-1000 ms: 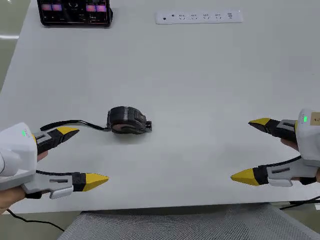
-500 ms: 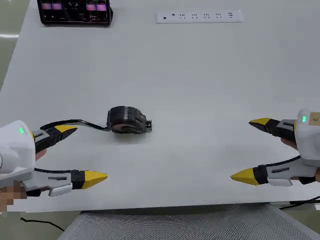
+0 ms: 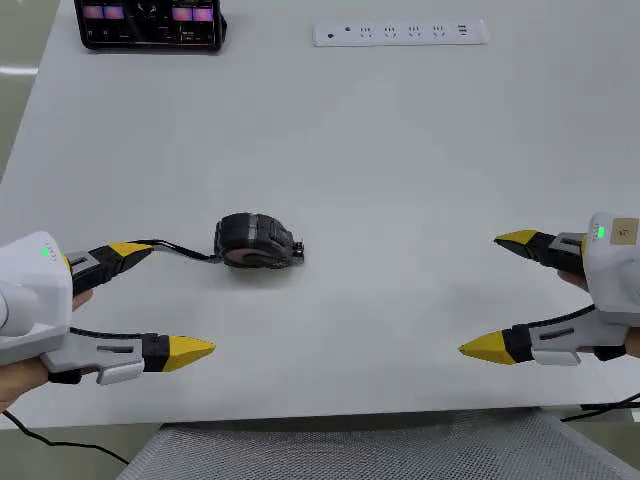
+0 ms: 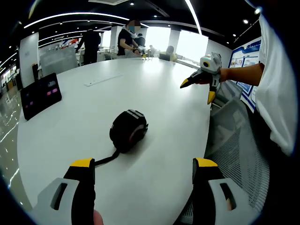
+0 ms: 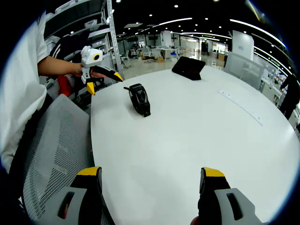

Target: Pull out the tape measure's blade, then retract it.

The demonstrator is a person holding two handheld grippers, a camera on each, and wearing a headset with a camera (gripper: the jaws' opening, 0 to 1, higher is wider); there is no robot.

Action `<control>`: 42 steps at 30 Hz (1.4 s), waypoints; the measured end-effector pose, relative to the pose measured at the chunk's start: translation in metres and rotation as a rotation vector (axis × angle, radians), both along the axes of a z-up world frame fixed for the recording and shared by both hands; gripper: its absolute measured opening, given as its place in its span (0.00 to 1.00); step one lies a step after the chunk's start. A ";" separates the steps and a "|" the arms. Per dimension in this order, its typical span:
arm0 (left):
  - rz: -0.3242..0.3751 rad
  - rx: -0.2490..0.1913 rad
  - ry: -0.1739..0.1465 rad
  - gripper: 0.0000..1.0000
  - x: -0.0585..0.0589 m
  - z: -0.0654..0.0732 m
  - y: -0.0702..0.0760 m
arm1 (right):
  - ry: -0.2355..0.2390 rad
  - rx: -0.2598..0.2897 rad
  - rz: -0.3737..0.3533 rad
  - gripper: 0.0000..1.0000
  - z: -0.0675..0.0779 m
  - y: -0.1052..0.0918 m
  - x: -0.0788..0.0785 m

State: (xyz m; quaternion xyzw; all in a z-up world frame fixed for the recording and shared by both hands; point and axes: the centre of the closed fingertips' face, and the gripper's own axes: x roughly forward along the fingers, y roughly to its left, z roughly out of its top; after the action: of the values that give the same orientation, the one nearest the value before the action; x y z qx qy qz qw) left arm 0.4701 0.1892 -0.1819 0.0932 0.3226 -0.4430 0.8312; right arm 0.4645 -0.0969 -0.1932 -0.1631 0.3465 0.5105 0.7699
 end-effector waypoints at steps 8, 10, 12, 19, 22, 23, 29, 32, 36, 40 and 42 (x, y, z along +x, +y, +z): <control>-0.008 0.002 0.003 0.83 0.005 -0.004 -0.002 | -0.010 0.006 0.007 0.85 -0.003 0.005 0.009; -0.011 0.003 0.003 0.83 0.006 -0.006 -0.002 | -0.013 0.010 0.008 0.85 -0.004 0.007 0.011; -0.014 0.003 0.001 0.83 0.008 -0.006 -0.003 | -0.013 0.009 0.013 0.86 -0.008 0.009 0.013; -0.031 0.013 -0.004 0.83 0.012 -0.009 -0.005 | -0.019 0.016 0.033 0.86 -0.010 0.020 0.018; -0.037 0.014 -0.005 0.83 0.014 -0.010 -0.007 | -0.021 0.024 0.039 0.86 -0.012 0.022 0.021; -0.041 0.016 -0.006 0.83 0.015 -0.011 -0.007 | -0.022 0.025 0.041 0.86 -0.013 0.023 0.022; -0.053 0.021 -0.010 0.83 0.022 -0.015 -0.010 | -0.022 0.031 0.051 0.86 -0.018 0.029 0.024; -0.059 0.025 -0.008 0.83 0.024 -0.017 -0.012 | -0.023 0.038 0.048 0.87 -0.018 0.032 0.027; -0.077 0.039 -0.005 0.83 0.027 -0.022 -0.015 | -0.027 0.052 0.047 0.86 -0.017 0.037 0.032; -0.092 0.038 -0.007 0.82 0.033 -0.023 -0.020 | -0.028 0.053 0.061 0.86 -0.017 0.043 0.035; -0.101 0.040 -0.008 0.82 0.036 -0.024 -0.023 | -0.030 0.055 0.068 0.86 -0.017 0.045 0.037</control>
State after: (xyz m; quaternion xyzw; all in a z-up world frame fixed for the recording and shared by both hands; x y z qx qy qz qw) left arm 0.5064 0.1660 -0.2063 0.1277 0.3227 -0.4776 0.8071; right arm 0.5015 -0.0515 -0.2106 -0.1612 0.3148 0.5432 0.7615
